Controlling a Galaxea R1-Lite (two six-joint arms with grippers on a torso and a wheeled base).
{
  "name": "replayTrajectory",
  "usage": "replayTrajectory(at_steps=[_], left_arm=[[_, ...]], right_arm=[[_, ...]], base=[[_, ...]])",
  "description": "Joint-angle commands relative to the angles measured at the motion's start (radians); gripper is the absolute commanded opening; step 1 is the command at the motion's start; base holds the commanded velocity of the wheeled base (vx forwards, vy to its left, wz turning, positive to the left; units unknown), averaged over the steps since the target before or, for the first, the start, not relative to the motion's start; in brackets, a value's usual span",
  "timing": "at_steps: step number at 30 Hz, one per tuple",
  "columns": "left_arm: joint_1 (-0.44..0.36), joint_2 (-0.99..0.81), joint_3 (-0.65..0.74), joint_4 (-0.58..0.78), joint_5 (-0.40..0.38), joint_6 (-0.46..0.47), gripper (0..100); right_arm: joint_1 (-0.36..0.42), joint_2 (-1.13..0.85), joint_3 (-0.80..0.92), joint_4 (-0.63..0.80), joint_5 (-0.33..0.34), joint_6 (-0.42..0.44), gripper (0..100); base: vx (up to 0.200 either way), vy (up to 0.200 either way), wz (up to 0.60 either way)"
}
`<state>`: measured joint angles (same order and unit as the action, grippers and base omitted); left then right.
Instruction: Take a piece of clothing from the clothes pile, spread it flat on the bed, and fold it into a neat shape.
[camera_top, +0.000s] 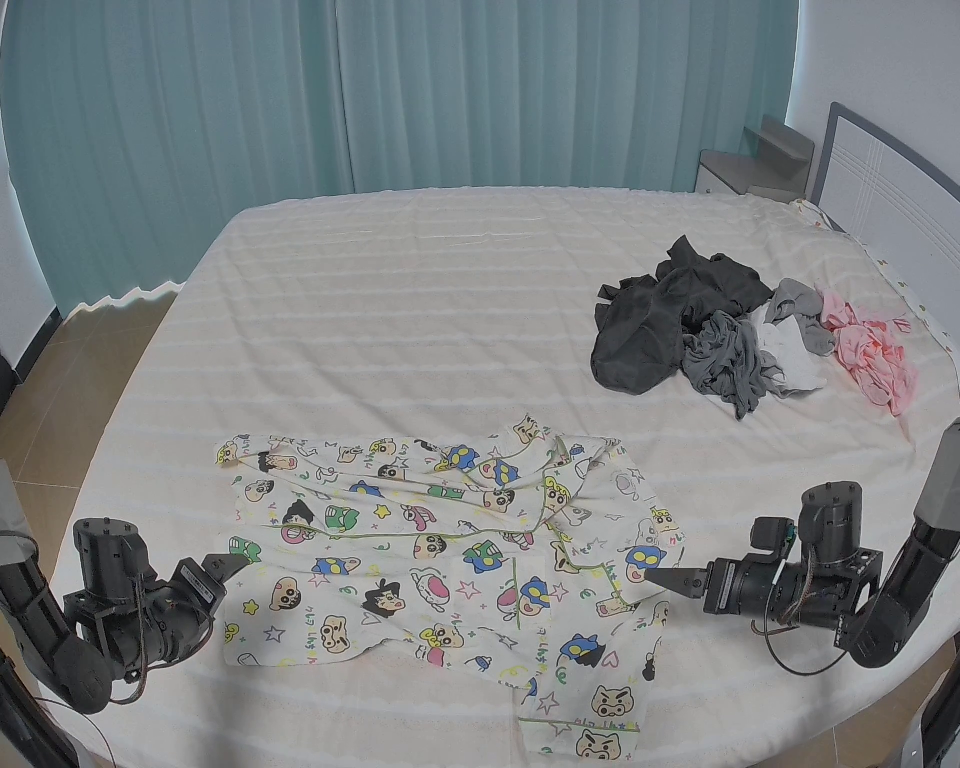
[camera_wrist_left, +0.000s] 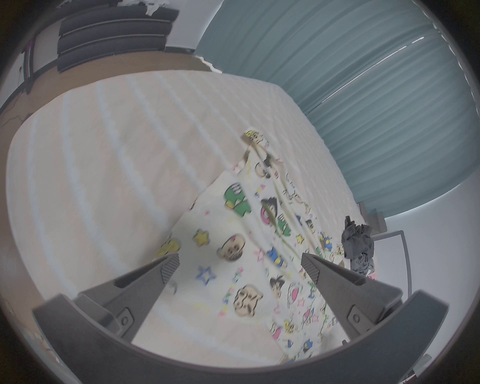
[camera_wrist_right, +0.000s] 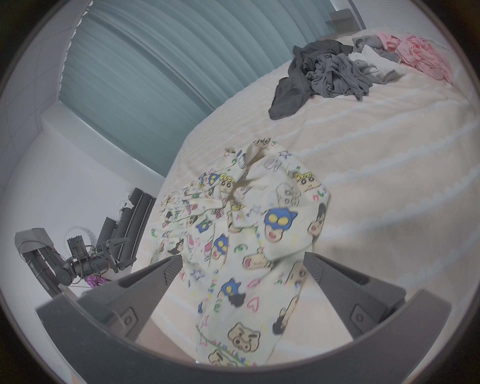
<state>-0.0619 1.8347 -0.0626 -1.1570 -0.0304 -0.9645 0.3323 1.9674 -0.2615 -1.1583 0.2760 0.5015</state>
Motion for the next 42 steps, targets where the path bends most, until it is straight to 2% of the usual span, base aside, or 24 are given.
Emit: replayTrajectory(at_steps=[1, 4, 9, 13, 14, 18, 25, 26, 27, 31, 34, 42], left_arm=[[-0.039, -0.048, 0.056, 0.040, 0.007, -0.049, 100], [-0.045, -0.046, 0.056, 0.071, 0.007, -0.051, 100], [-0.096, -0.034, 0.052, 0.072, 0.010, -0.051, 100], [-0.104, 0.018, 0.013, 0.071, 0.017, -0.051, 100], [-0.104, 0.074, -0.019, 0.074, 0.049, -0.049, 100], [-0.105, 0.213, -0.108, 0.066, 0.158, -0.046, 100], [-0.127, 0.328, -0.243, 0.083, 0.201, -0.043, 100], [-0.127, 0.364, -0.306, 0.102, 0.247, -0.042, 100], [-0.125, 0.373, -0.329, 0.117, 0.259, -0.040, 100], [-0.125, 0.385, -0.450, 0.246, 0.273, -0.043, 100], [-0.121, 0.382, -0.513, 0.289, 0.285, -0.046, 100], [-0.119, 0.387, -0.563, 0.365, 0.314, -0.046, 100]], right_arm=[[0.037, 0.053, 0.114, -0.106, 0.002, 0.006, 100], [0.037, 0.091, 0.140, -0.192, 0.002, 0.011, 100], [0.060, 0.091, 0.197, -0.324, 0.002, 0.068, 100], [0.085, 0.093, 0.226, -0.370, 0.002, 0.071, 100], [0.094, 0.094, 0.231, -0.382, 0.000, 0.071, 100], [0.097, 0.094, 0.228, -0.385, 0.002, 0.072, 100], [0.097, 0.100, 0.229, -0.386, 0.000, 0.071, 100], [0.097, 0.097, 0.229, -0.386, 0.000, 0.071, 100], [0.097, 0.097, 0.229, -0.386, 0.000, 0.071, 100], [0.097, 0.097, 0.229, -0.386, 0.000, 0.071, 100], [0.097, 0.096, 0.229, -0.386, 0.000, 0.071, 100], [0.097, 0.102, 0.229, -0.386, 0.002, 0.071, 100]], base=[[-0.200, 0.000, 0.00], [-0.200, 0.000, 0.00], [-0.200, 0.000, 0.00], [0.000, 0.000, 0.00], [0.000, 0.000, 0.00], [0.000, 0.000, 0.00], [0.000, 0.000, 0.00], [0.000, 0.000, 0.00], [0.000, 0.000, 0.00], [0.000, 0.000, 0.00], [0.000, 0.000, 0.00], [0.000, 0.000, 0.00]])
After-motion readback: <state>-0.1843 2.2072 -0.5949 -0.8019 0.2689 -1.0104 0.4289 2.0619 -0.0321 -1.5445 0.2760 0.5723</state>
